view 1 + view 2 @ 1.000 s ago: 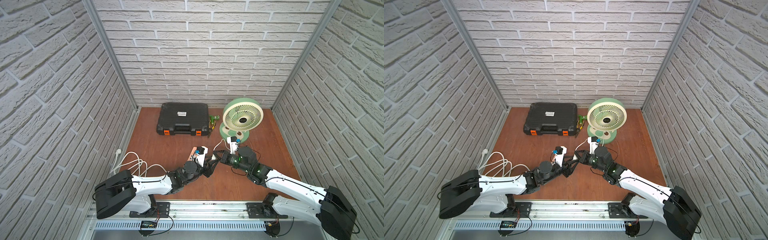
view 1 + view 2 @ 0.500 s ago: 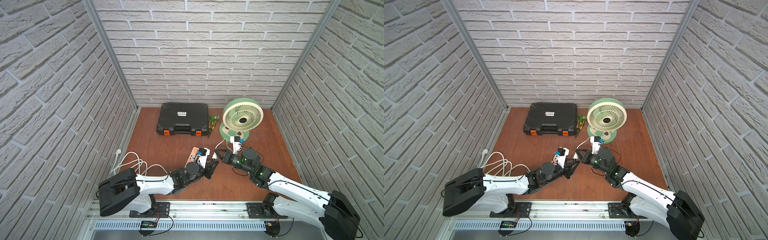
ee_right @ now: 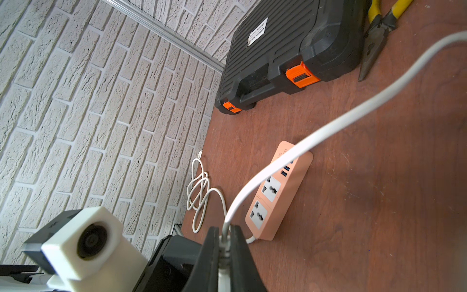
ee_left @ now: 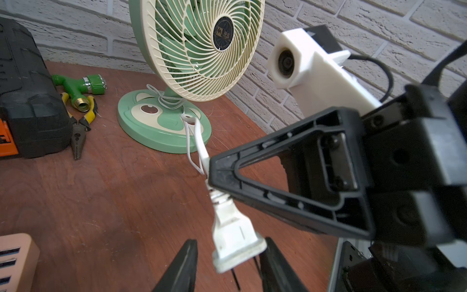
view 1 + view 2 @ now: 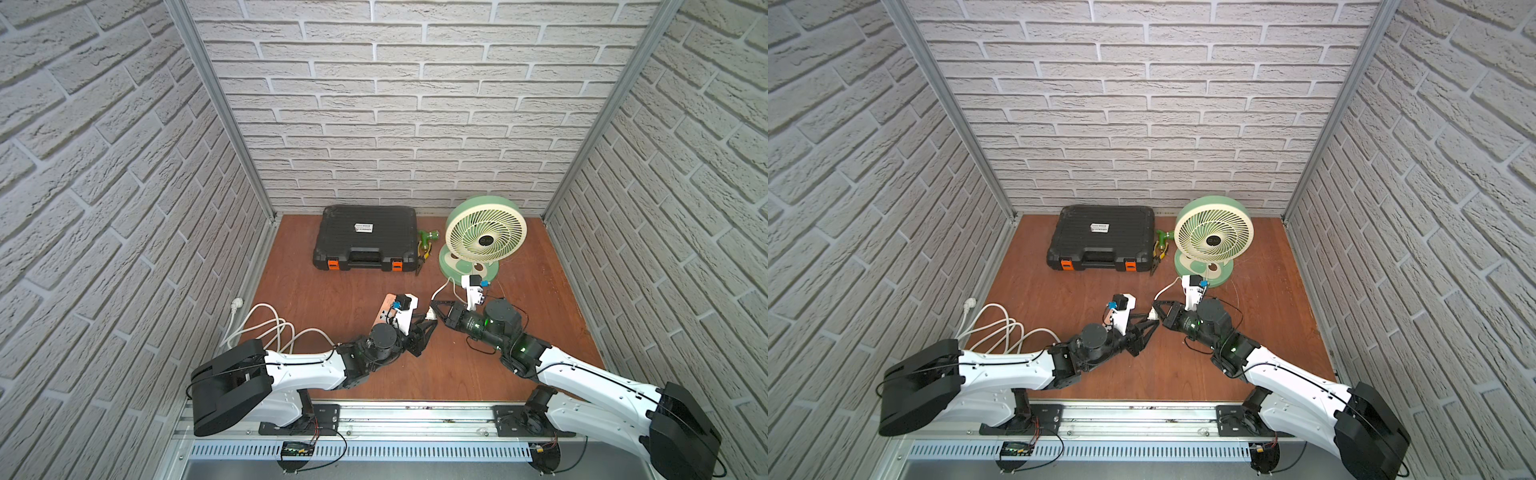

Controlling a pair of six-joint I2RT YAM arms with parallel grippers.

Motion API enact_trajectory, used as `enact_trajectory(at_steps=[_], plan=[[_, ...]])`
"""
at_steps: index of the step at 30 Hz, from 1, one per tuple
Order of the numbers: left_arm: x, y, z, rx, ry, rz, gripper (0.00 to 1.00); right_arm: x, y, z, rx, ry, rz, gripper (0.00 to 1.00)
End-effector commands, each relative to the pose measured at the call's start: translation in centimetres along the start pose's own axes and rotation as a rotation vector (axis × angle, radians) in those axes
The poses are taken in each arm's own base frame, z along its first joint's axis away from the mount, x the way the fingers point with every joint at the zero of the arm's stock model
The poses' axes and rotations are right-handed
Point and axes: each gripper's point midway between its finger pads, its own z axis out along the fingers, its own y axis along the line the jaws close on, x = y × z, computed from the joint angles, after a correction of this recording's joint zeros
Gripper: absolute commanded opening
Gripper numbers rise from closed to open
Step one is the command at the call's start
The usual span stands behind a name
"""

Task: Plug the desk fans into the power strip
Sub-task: Pick up the plug from the center of the board.

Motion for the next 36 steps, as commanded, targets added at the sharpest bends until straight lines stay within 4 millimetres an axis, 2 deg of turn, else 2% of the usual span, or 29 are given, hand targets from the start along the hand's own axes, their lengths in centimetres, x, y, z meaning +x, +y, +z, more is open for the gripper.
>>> enact_trajectory(at_steps=[1, 5, 11, 19, 21, 23, 26, 27, 30, 36], plan=[[-1.7, -1.1, 0.3, 0.022, -0.053, 0.004, 0.43, -0.5, 1.2, -0.3, -0.054, -0.038, -0.025, 0.03], [-1.8, -1.1, 0.4, 0.016, -0.058, 0.009, 0.41, -0.2, 1.1, -0.3, -0.052, -0.030, -0.029, 0.03], [-1.8, -1.0, 0.4, 0.005, -0.047, 0.022, 0.31, 0.2, 0.9, -0.3, -0.046, -0.027, -0.031, 0.03], [-1.3, -0.1, 0.0, -0.043, -0.021, 0.058, 0.10, 0.4, 1.4, -0.7, -0.040, 0.003, -0.035, 0.03], [-1.3, 0.1, -0.4, -0.055, -0.016, 0.074, 0.04, 0.7, 1.4, -0.8, -0.021, 0.031, -0.039, 0.06], [-1.4, 0.4, -0.7, -0.071, -0.015, 0.092, 0.00, 1.0, 1.7, -1.0, -0.025, 0.059, -0.039, 0.16], [-1.3, 0.5, -1.1, -0.079, -0.001, 0.125, 0.00, 1.2, 1.7, -1.4, 0.000, 0.079, -0.037, 0.48], [-1.2, 0.5, -1.2, -0.078, 0.006, 0.137, 0.00, 1.2, 1.5, -1.7, 0.022, 0.086, -0.044, 0.55], [-1.0, 0.0, -1.4, -0.053, 0.032, 0.185, 0.00, 1.1, 2.0, -2.6, 0.052, 0.118, -0.073, 0.68], [-0.9, -1.8, -2.3, 0.039, 0.105, 0.346, 0.00, 0.7, 4.2, -5.5, 0.094, 0.224, -0.156, 0.79]])
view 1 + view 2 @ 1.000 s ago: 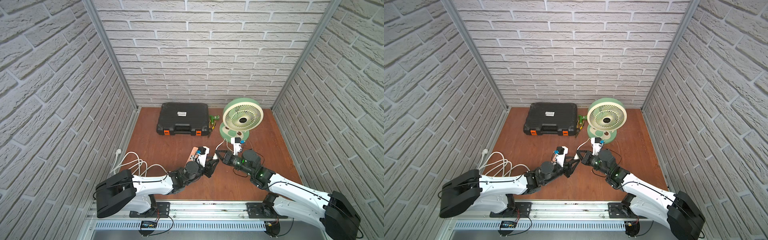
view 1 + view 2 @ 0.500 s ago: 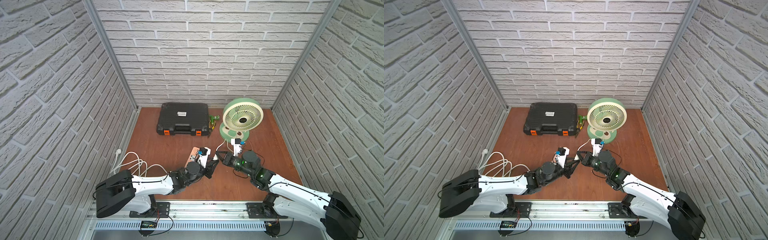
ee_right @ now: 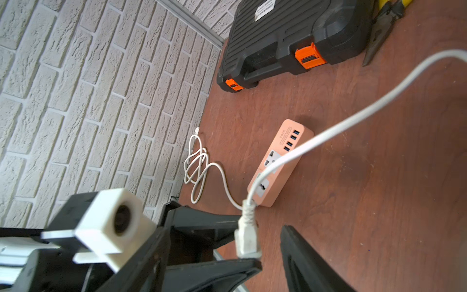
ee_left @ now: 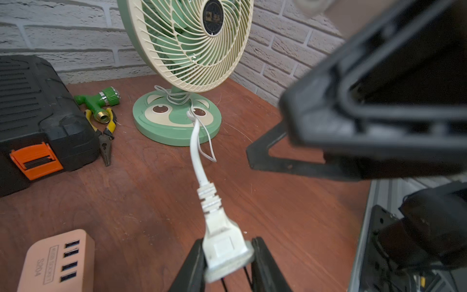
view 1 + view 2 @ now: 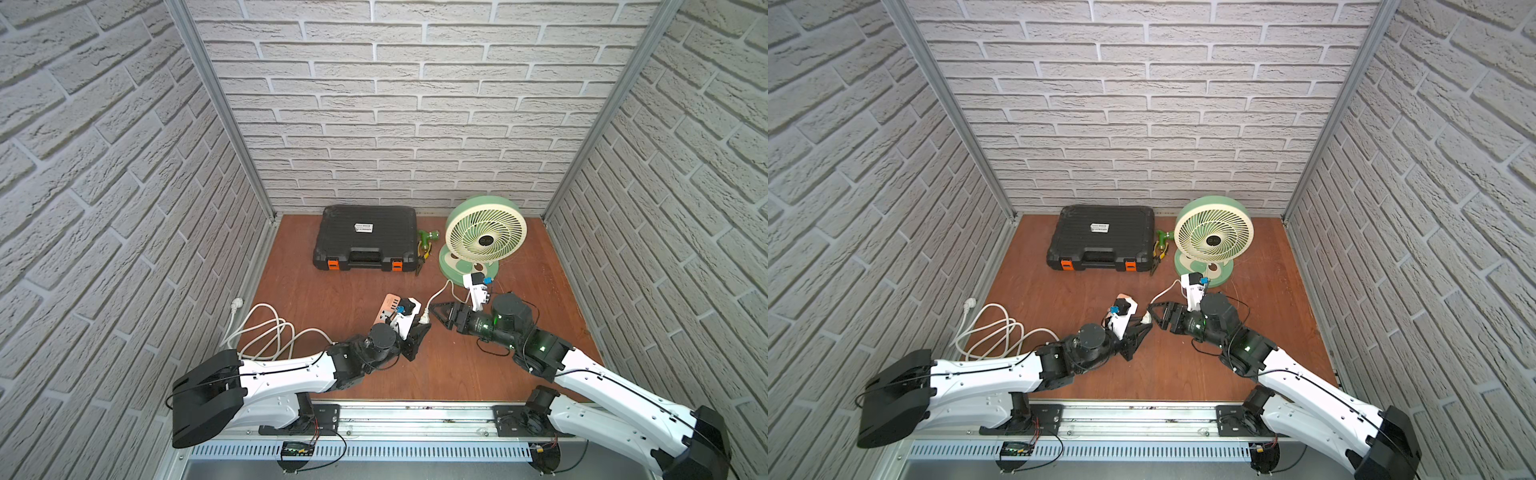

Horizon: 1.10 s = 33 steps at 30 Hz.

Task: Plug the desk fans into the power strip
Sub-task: Pick up the plug from the center of the board.

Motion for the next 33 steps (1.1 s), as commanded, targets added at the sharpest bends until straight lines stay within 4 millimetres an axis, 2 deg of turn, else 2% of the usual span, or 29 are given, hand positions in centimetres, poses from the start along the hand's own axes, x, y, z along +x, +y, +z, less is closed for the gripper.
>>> enact_trajectory(at_steps=[1, 6, 10, 13, 15, 24, 28, 33], plan=[[-1.7, -1.5, -0.7, 0.070, -0.008, 0.126, 0.00, 1.1, 0.3, -2.0, 0.057, 0.126, -0.072, 0.79], [-2.3, -2.2, -2.0, 0.114, -0.028, 0.210, 0.00, 2.2, 0.1, -2.7, 0.119, 0.254, -0.069, 0.72], [-2.4, -2.4, -2.7, 0.129, -0.033, 0.258, 0.00, 2.9, 0.1, -2.2, 0.090, 0.286, -0.045, 0.63], [-2.2, -2.8, -2.6, 0.149, -0.012, 0.281, 0.00, 3.7, 2.0, -1.3, -0.034, 0.340, -0.026, 0.63], [-1.9, -2.9, -2.4, 0.156, 0.002, 0.287, 0.00, 4.0, 2.3, -0.9, -0.049, 0.368, -0.026, 0.63], [-1.9, -3.6, -1.8, 0.183, 0.013, 0.320, 0.00, 4.4, -0.9, -0.5, 0.101, 0.379, -0.052, 0.60], [-1.6, -4.0, -1.8, 0.198, 0.022, 0.328, 0.00, 4.7, -1.3, -0.1, 0.106, 0.397, -0.055, 0.59], [-1.4, -4.3, -1.9, 0.215, 0.028, 0.334, 0.00, 5.1, -1.7, 0.3, 0.111, 0.419, -0.064, 0.52]])
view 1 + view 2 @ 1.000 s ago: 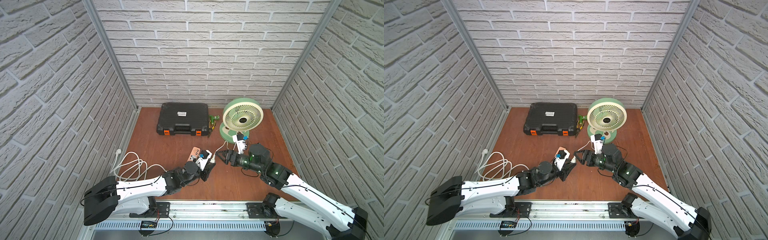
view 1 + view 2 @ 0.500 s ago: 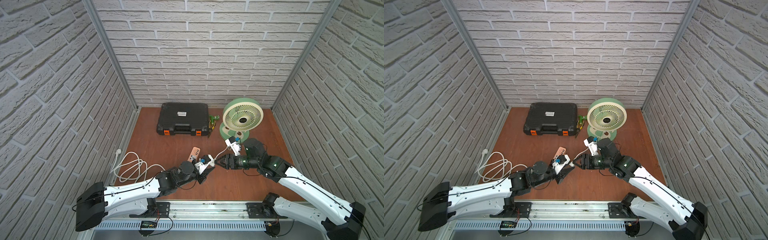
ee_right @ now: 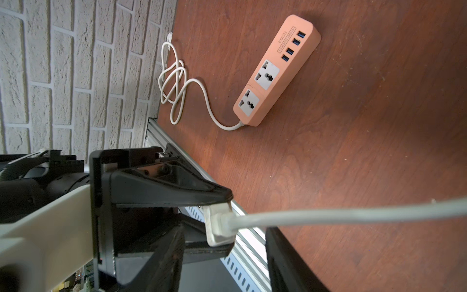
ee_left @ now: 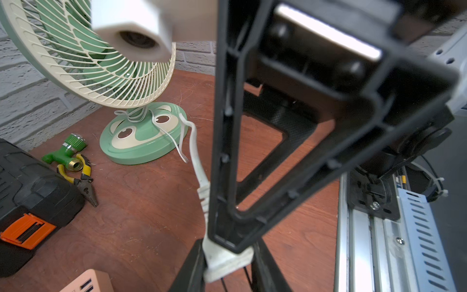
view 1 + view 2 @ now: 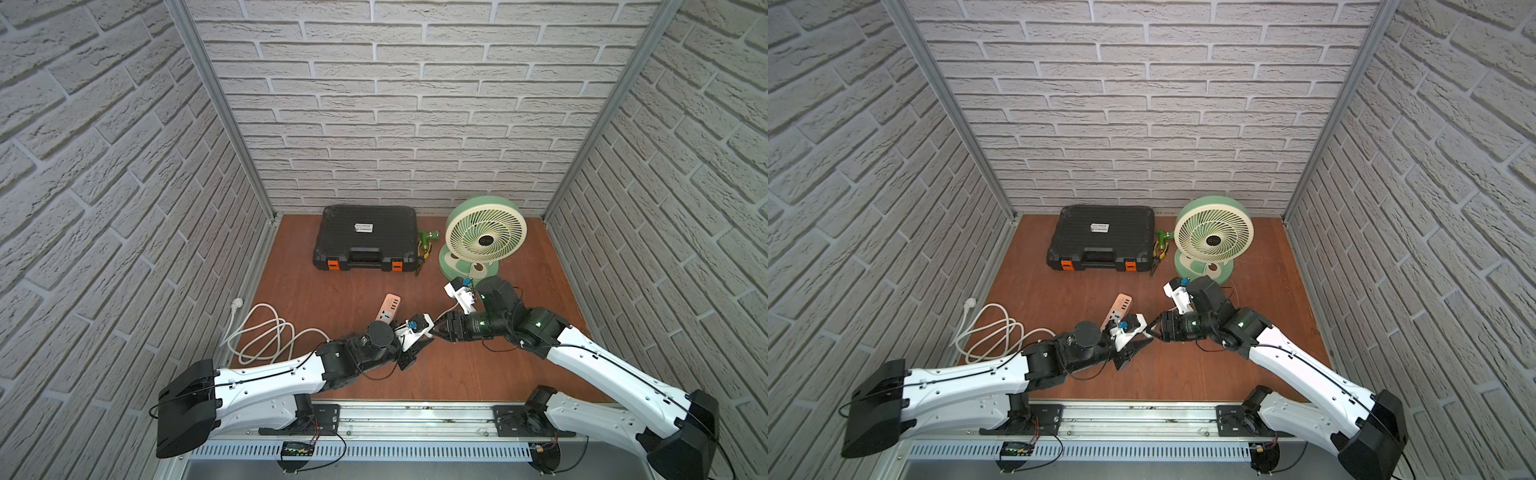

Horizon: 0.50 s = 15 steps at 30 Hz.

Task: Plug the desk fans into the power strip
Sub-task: Pick up the plug from the center of the board.

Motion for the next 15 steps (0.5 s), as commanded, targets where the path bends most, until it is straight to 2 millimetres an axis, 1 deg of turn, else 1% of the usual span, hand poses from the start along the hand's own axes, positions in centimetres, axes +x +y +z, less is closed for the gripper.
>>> enact_trajectory(at_steps=[1, 5, 9, 15], plan=[[-1.75, -0.55, -0.06, 0.026, -0.044, 0.019, 0.00, -0.24, 0.22, 0.07, -0.008, -0.005, -0.038, 0.51], [-1.69, -0.83, -0.06, 0.040, -0.047, 0.019, 0.00, -0.19, 0.02, 0.18, 0.001, -0.001, -0.040, 0.48], [-1.69, -1.02, 0.01, 0.050, -0.045, 0.019, 0.00, -0.05, 0.07, 0.33, -0.006, 0.010, -0.040, 0.41], [-1.68, -1.13, -0.02, 0.054, -0.041, 0.024, 0.00, 0.34, 0.25, 0.46, -0.019, 0.036, -0.047, 0.36]])
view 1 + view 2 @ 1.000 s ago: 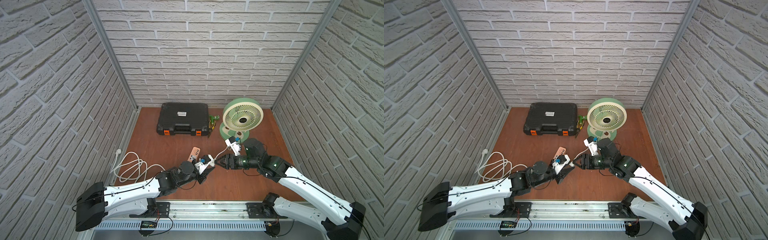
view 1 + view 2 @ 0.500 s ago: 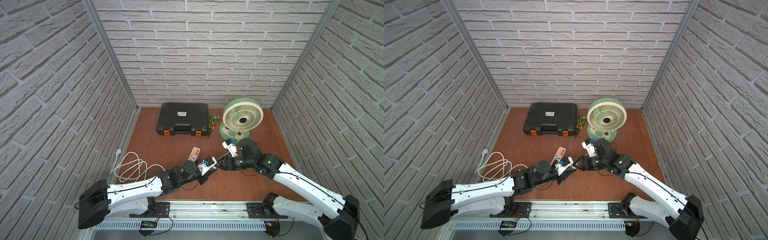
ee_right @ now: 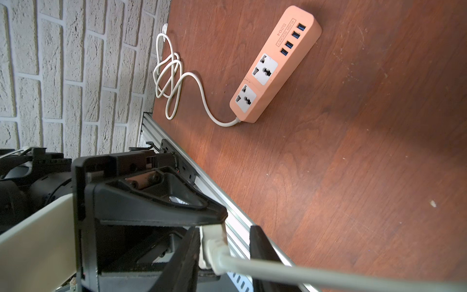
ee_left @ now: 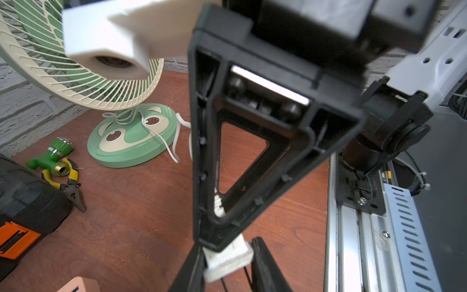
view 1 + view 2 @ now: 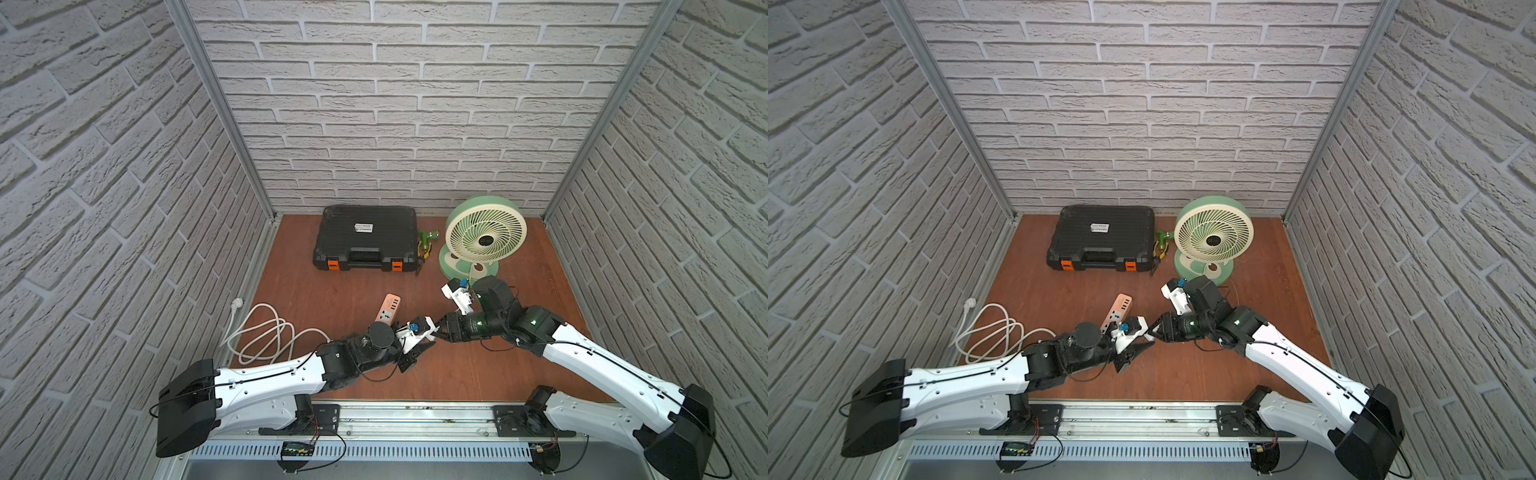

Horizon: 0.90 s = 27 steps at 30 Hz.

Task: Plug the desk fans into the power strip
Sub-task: Pick up the plug from the center of the board.

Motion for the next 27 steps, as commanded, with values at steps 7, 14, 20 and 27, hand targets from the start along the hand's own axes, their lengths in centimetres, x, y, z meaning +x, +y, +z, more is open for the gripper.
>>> enact_trajectory(at_steps=[7, 14, 20, 27], plan=[[-1.45, -0.35, -0.05, 0.015, -0.029, 0.030, 0.00, 0.22, 0.61, -0.37, -0.019, 0.015, -0.041, 0.31], [-1.59, -0.62, -0.09, 0.024, -0.022, 0.057, 0.00, 0.49, 0.60, -0.21, -0.022, 0.034, -0.042, 0.28], [-1.66, -0.82, -0.18, 0.033, -0.022, 0.069, 0.00, 0.61, 0.56, -0.08, -0.023, 0.042, -0.042, 0.28], [-1.63, -0.94, -0.22, 0.039, -0.022, 0.075, 0.00, 0.85, 0.47, 0.26, -0.023, 0.058, -0.041, 0.31]])
